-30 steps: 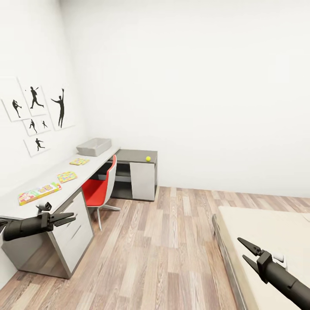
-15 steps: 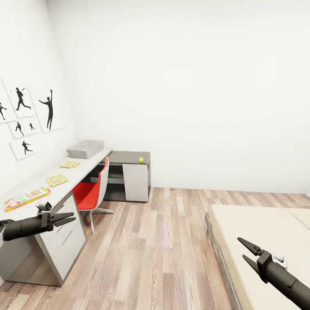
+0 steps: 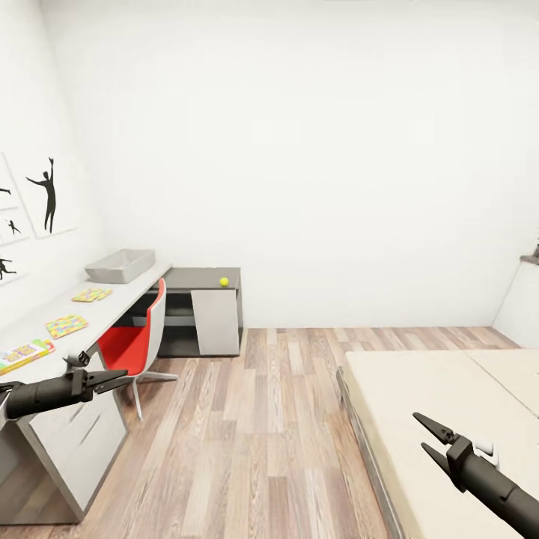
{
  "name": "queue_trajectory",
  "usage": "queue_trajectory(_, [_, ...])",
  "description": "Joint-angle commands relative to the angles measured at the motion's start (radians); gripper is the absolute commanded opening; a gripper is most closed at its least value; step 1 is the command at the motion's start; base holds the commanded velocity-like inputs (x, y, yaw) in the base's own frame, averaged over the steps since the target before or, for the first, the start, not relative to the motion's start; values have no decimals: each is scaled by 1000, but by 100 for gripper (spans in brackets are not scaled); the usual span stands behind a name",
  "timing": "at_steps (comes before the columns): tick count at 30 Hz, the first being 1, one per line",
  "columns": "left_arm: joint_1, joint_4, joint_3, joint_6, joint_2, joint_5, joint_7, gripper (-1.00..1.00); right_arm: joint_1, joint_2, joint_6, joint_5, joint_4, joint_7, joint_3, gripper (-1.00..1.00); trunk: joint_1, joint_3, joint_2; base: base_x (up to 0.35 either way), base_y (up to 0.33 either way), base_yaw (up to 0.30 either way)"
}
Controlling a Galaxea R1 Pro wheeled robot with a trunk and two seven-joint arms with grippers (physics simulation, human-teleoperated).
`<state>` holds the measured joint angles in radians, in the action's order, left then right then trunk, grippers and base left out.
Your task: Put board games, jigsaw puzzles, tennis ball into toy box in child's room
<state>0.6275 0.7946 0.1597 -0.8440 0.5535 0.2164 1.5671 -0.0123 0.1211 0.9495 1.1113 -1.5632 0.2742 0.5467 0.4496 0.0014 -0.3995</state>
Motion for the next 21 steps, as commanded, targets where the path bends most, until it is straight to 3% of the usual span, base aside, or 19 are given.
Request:
queue_trajectory(1, [0, 0, 0, -11, 0, 0, 4, 100, 0, 0, 3, -8, 0, 9, 1, 100, 0, 0, 0, 0, 0, -98])
queue_trajectory(21, [0, 0, 0, -10, 0, 0, 4, 100, 0, 0, 3, -8, 0, 8, 1, 100, 0, 2, 0, 0, 0, -50])
